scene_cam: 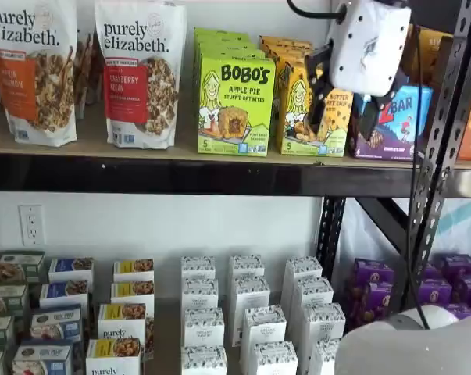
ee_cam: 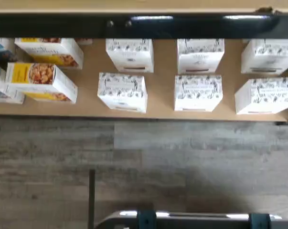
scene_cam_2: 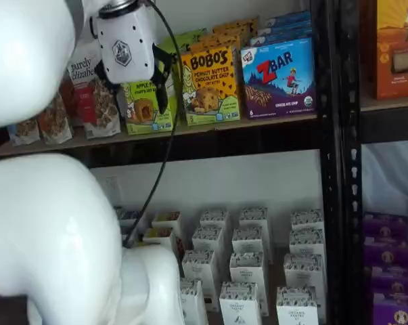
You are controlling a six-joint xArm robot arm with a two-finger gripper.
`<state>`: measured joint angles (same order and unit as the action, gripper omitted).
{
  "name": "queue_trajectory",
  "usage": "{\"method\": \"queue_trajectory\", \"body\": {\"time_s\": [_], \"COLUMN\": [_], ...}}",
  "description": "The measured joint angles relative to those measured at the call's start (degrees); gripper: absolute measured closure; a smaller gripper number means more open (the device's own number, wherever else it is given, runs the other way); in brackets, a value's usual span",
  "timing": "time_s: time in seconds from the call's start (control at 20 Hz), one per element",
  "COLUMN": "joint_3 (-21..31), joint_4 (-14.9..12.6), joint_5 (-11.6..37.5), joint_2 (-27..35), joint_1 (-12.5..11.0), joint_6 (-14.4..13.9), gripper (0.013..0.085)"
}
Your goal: Pick the green box on the top shelf, the fourth from the left
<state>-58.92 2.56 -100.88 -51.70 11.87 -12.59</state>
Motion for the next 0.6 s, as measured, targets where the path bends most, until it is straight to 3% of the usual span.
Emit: {"method": "queue_trajectory", "body": {"time_s": [0.15, 0.6], "joint_3": [0.26, -2.55], "joint_4": [-1.34, -4.23], "joint_5": [2.4, 7.11], "joint_2": [0.75, 6.36], "joint_1": [2.42, 6.6], "joint_6": [-2.08, -5.83], "gripper": [0.013, 0.013]}}
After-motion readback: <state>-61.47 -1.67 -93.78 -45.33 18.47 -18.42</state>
